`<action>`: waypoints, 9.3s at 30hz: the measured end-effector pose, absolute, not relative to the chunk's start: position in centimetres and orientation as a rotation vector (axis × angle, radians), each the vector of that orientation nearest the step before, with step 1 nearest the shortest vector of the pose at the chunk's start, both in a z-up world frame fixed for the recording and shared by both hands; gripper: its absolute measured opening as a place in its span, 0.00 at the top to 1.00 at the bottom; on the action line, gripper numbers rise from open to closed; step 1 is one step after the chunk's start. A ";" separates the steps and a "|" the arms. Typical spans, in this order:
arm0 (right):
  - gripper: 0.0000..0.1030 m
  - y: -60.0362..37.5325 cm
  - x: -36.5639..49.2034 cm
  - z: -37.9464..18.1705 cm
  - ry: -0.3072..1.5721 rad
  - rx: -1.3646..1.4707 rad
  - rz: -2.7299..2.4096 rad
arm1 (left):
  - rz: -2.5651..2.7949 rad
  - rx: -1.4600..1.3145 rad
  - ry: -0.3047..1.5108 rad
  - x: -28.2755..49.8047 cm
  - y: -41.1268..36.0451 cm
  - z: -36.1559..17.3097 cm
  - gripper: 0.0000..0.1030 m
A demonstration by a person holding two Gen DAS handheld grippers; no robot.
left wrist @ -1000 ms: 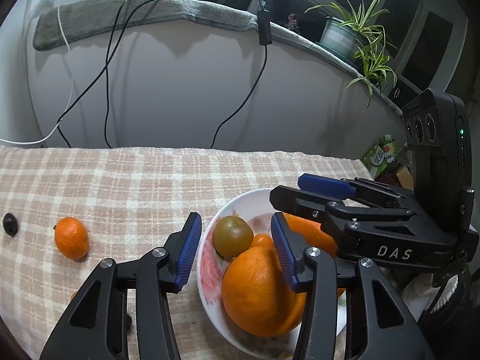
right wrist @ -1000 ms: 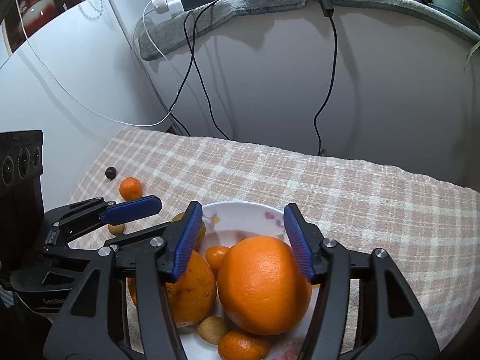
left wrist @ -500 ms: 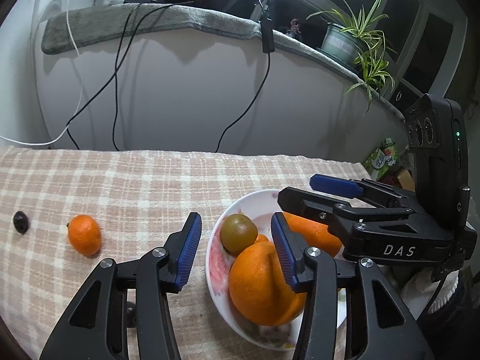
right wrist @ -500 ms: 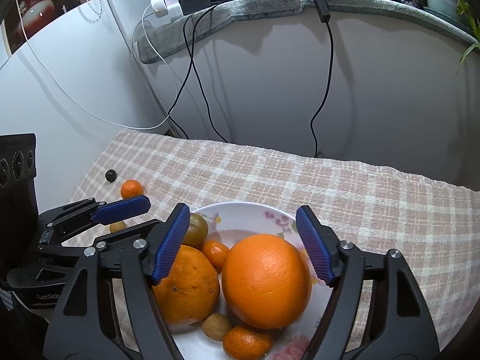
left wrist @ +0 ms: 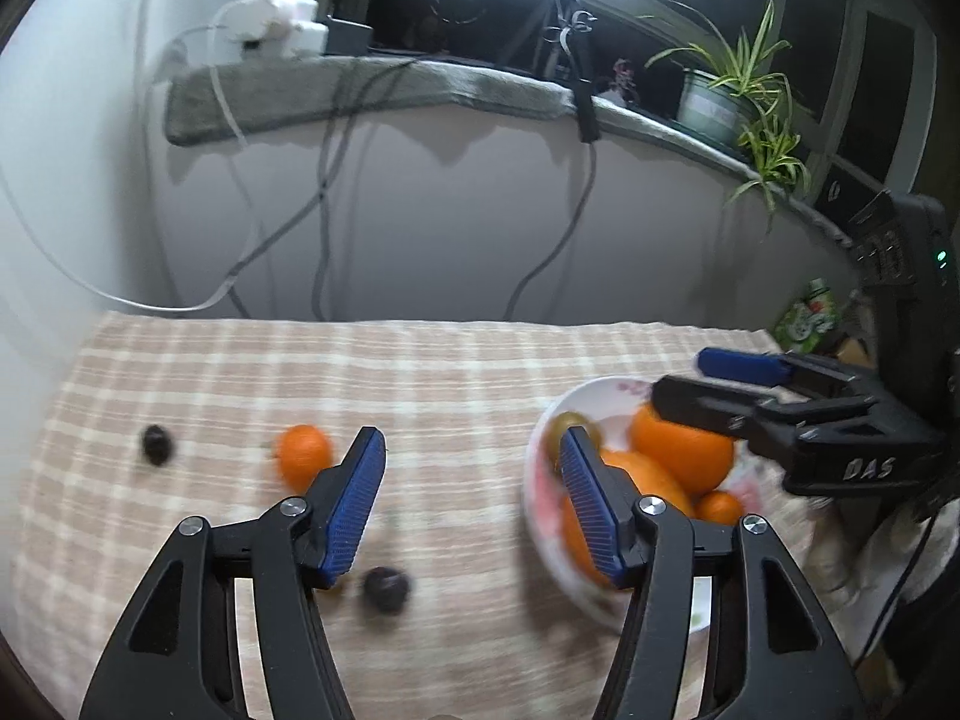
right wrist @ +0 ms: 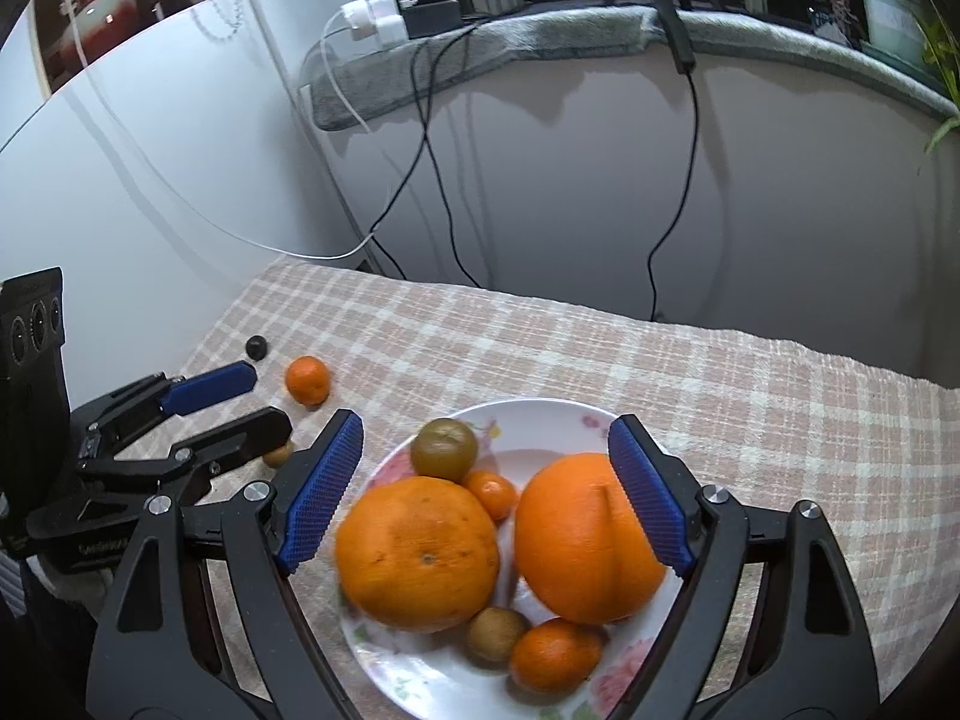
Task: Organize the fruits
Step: 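Move both grippers back to the remaining loose fruits, then grasp the stemmed mandarin with the right gripper while the left gripper grasps a dark plum, then carry the stemmed mandarin and dark plum in both grippers over the plate, then open both grippers to release the mandarin and plum onto the plate, then withdraw both open grippers from the plate, then move both open grippers to the brown longan and dark plum on the cloth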
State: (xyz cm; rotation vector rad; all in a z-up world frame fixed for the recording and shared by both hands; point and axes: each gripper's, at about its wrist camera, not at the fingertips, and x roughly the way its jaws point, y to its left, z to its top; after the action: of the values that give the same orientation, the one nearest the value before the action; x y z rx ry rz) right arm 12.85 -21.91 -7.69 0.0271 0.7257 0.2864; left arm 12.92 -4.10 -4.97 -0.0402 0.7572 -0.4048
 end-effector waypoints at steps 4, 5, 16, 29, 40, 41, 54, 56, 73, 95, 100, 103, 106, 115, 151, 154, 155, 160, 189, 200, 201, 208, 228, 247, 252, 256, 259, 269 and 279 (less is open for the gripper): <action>0.16 -20.7 12.4 -7.4 0.718 0.006 0.304 | -0.350 -0.014 0.758 12.5 -1.8 -5.4 0.41; 0.16 -20.5 12.4 -7.4 0.718 0.000 0.308 | -0.338 -0.014 0.760 12.5 -1.3 -5.5 0.41; 0.16 -16.8 12.7 -7.6 0.727 -0.037 0.363 | -0.219 -0.054 0.769 12.3 4.9 -6.8 0.42; 0.16 -11.3 14.4 -9.3 0.772 -0.105 0.426 | -0.173 -0.090 0.792 13.9 8.6 -8.5 0.42; 0.16 -6.6 17.0 -11.2 0.826 -0.187 0.439 | -0.184 -0.118 0.829 17.0 10.3 -9.9 0.63; 0.16 -6.4 17.2 -11.3 0.831 -0.191 0.437 | -0.186 -0.119 0.832 17.3 10.4 -10.0 0.64; 0.25 -4.4 20.1 -13.1 0.897 -0.228 0.416 | -0.192 -0.098 0.868 19.9 10.2 -11.5 0.69; 0.27 -4.4 20.4 -13.3 0.904 -0.228 0.412 | -0.187 -0.086 0.873 20.3 10.1 -11.7 0.71; 0.60 -3.6 21.9 -15.1 0.989 -0.250 0.380 | -0.185 -0.054 0.891 21.6 9.1 -12.5 0.77; 0.64 -4.2 20.2 -14.4 0.956 -0.205 0.418 | -0.193 -0.099 0.857 19.5 9.9 -11.2 0.78; 0.64 -4.8 18.6 -13.0 0.922 -0.192 0.435 | -0.203 -0.106 0.836 18.1 9.6 -10.1 0.78; 0.64 -5.3 17.7 -12.3 0.908 -0.181 0.442 | -0.214 -0.108 0.823 17.0 9.2 -9.4 0.78; 0.64 -5.9 16.8 -11.7 0.894 -0.175 0.446 | -0.227 -0.104 0.812 16.3 8.5 -8.9 0.78; 0.64 -9.0 13.1 -9.6 0.835 -0.147 0.445 | -0.280 -0.097 0.771 13.0 5.8 -6.6 0.78; 0.64 -27.1 6.4 -8.6 0.791 0.049 0.231 | -0.579 0.040 0.750 4.8 -10.5 -4.9 0.78; 0.64 -28.0 6.5 -9.1 0.802 0.061 0.219 | -0.596 0.051 0.756 4.6 -11.6 -5.1 0.78; 0.64 -28.2 6.5 -9.3 0.804 0.064 0.216 | -0.601 0.055 0.759 4.6 -11.9 -5.2 0.78; 0.64 -29.4 6.8 -10.2 0.825 0.094 0.210 | -0.623 0.079 0.776 4.5 -13.6 -5.8 0.78; 0.49 -29.3 6.9 -11.0 0.829 0.067 0.226 | -0.627 0.121 0.807 5.1 -16.4 -6.8 0.62; 0.16 -28.6 6.3 -9.9 0.786 0.036 0.233 | -0.599 0.131 0.796 4.8 -16.0 -6.6 0.31; 0.15 -28.6 6.3 -9.9 0.785 0.034 0.233 | -0.596 0.132 0.797 4.8 -15.9 -6.6 0.31; 0.15 -28.1 6.0 -9.5 0.782 0.014 0.232 | -0.585 0.133 0.791 4.5 -15.6 -6.4 0.26; 0.15 -23.3 5.4 -6.4 0.710 -0.060 0.353 | -0.488 0.056 0.738 5.0 -8.3 -5.0 0.26; 0.15 -13.7 6.5 -7.1 0.720 -0.298 0.486 | -0.368 -0.030 0.738 7.4 0.7 -5.5 0.36; 0.15 -11.2 7.0 -8.2 0.736 -0.373 0.519 | -0.377 -0.053 0.763 8.4 2.0 -6.2 0.48; 0.15 -9.6 7.5 -8.9 0.756 -0.413 0.554 | -0.385 -0.076 0.791 9.4 3.1 -7.0 0.60; 0.15 -8.3 8.2 -9.5 0.773 -0.442 0.579 | -0.391 -0.084 0.812 10.2 3.4 -7.6 0.64; 0.35 -5.9 10.8 -12.1 0.868 -0.509 0.596 | -0.426 -0.084 0.871 12.2 3.5 -9.5 0.71; 0.49 -5.0 12.9 -14.1 0.939 -0.559 0.589 | -0.453 -0.096 0.910 13.8 3.8 -10.4 0.73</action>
State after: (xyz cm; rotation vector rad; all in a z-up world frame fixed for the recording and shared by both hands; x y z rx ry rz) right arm 12.94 -5.04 -14.06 -0.5593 0.9391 0.5892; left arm 13.85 3.81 -10.45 -0.0961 0.9103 -0.4529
